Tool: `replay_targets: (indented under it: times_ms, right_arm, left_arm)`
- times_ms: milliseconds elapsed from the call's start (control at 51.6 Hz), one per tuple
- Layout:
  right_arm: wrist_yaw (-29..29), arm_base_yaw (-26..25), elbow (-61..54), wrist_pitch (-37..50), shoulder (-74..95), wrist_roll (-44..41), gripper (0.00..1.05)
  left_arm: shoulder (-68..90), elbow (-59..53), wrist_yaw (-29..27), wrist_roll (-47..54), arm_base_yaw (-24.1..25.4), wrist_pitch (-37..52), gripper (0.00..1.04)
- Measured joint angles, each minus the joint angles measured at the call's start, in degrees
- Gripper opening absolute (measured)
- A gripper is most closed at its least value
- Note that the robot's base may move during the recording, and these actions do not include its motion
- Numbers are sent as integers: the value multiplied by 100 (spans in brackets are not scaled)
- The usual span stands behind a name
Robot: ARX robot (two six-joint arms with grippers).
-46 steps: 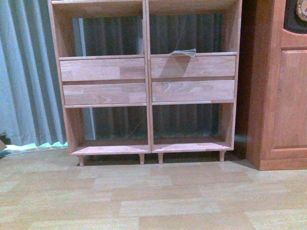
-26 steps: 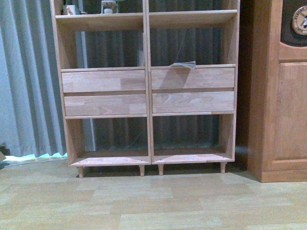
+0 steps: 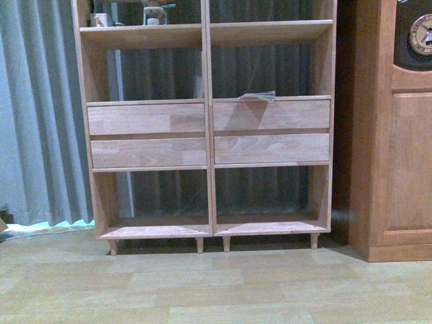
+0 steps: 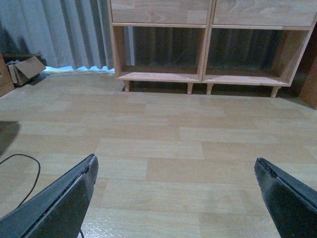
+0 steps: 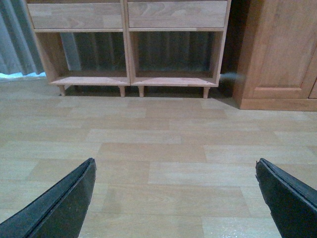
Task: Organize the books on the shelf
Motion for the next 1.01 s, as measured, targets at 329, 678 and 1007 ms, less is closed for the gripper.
replay_targets:
  times_ms: [329,678,1007]
  right_arm:
    - [0,0,0,0,0,0,98]
    - [0,0,0,0,0,2,98]
    - [0,0,0,0,0,2,98]
  left_arm:
    - [0,0,0,0,0,0,97]
    - [0,0,-2,0,0,0,97]
    - [0,0,0,0,0,0,97]
